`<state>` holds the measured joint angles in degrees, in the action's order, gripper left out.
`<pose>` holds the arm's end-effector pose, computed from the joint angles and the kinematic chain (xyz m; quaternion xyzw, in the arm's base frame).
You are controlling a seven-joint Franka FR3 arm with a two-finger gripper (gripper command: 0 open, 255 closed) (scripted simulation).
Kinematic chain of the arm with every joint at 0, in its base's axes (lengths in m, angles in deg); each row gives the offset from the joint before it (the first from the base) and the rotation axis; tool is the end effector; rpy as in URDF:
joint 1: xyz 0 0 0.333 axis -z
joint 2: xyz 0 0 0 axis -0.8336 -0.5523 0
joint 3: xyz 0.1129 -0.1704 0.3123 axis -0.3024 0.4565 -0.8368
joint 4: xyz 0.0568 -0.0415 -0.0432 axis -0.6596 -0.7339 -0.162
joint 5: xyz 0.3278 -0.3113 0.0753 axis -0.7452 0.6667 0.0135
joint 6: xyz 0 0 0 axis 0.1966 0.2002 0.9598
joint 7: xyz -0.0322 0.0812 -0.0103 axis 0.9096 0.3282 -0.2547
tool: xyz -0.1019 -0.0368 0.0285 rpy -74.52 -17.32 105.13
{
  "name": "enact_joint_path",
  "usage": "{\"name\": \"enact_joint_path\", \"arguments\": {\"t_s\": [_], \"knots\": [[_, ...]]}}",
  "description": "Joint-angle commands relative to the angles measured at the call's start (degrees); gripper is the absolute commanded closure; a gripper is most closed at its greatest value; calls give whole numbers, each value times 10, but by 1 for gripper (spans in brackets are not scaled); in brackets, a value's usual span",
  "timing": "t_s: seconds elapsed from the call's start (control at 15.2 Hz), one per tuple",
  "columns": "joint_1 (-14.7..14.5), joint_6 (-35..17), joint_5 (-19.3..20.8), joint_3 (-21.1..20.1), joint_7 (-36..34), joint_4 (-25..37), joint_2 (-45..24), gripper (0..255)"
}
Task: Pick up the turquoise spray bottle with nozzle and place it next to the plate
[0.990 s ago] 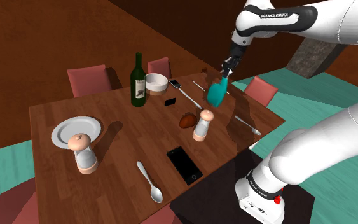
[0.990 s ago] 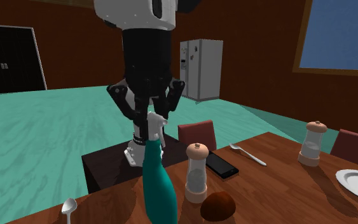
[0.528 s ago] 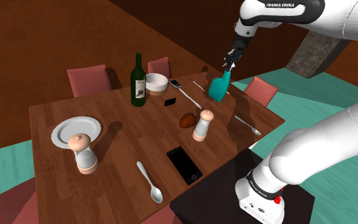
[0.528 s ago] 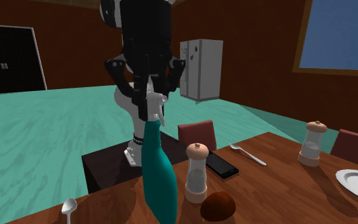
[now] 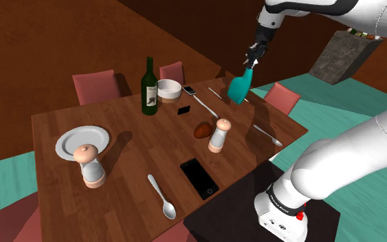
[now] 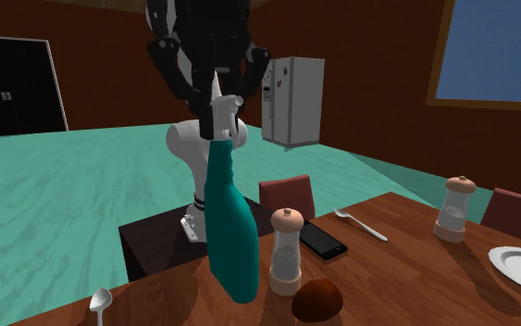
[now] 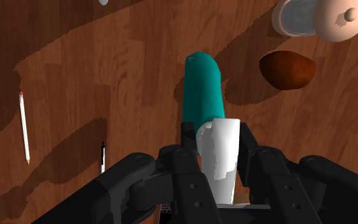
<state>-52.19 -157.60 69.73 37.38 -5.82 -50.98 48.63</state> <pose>0.4701 -0.2489 0.6421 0.9993 -0.0367 -0.0007 0.0001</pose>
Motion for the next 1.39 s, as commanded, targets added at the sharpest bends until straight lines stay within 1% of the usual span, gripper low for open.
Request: {"name": "enact_joint_path", "arguments": {"t_s": [0.0,0.73,1.32], "knots": [[0,15,-1,0,1,16,-2,255],[-3,102,-9,0,8,126,-26,255],[-4,177,-19,5,18,235,-61,255]]}}
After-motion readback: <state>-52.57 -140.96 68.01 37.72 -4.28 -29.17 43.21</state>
